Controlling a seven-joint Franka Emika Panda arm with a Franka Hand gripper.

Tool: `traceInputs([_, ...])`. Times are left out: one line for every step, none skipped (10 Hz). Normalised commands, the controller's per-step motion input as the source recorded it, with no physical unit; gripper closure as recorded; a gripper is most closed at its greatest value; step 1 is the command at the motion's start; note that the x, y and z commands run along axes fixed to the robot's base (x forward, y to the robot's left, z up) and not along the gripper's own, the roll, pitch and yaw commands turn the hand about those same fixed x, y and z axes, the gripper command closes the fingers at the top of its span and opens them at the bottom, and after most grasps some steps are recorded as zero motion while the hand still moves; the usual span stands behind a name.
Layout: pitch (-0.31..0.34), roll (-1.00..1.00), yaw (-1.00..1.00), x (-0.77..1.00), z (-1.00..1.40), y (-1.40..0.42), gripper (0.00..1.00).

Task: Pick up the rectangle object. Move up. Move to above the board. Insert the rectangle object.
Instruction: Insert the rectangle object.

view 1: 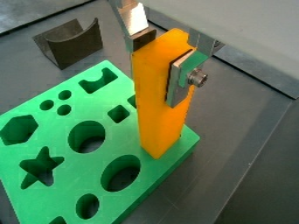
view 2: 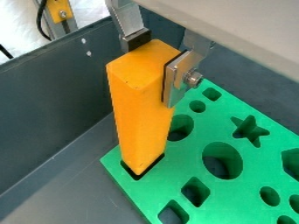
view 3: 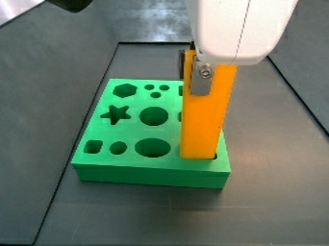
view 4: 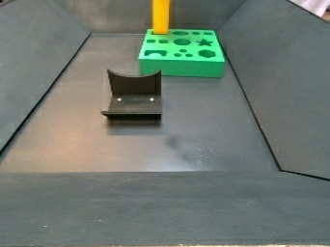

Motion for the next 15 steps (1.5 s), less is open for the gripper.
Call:
traceInputs([0.000, 0.01, 0.00, 0.05, -0.08, 0.00, 1.00])
traceInputs([0.000, 0.02, 0.00, 0.13, -0.13, 0.00, 1.00])
traceInputs([0.009, 0.04, 0.02, 0.19, -0.15, 0.01, 1.00])
traceInputs([0.003, 0.01, 0.00, 0.17, -0.10, 0.00, 1.00])
traceInputs([0.001, 0.01, 0.00, 0.16, -0.10, 0.00, 1.00])
traceInputs([0.000, 0.00, 0.00, 0.09, -0.06, 0.00, 1.00])
traceInputs([0.000, 0.00, 0.00, 0.03, -0.08, 0.00, 1.00])
traceInputs([0.000, 0.04, 0.00, 0.02, -0.14, 0.00, 1.00])
traceInputs([0.000, 0.10, 0.00, 0.01, -0.24, 0.00, 1.00])
traceInputs([0.000, 0.13, 0.00, 0.00, -0.44, 0.00, 1.00])
traceInputs([0.000, 0.06, 0.00, 0.00, -0.63, 0.00, 1.00])
traceInputs([0.000, 0.06, 0.00, 0.00, -0.71, 0.00, 1.00])
traceInputs([0.000, 0.05, 0.00, 0.00, -0.72, 0.00, 1.00])
traceInputs([0.000, 0.04, 0.00, 0.00, -0.75, 0.00, 1.00])
traceInputs([-0.011, 0.02, 0.00, 0.00, -0.75, 0.00, 1.00])
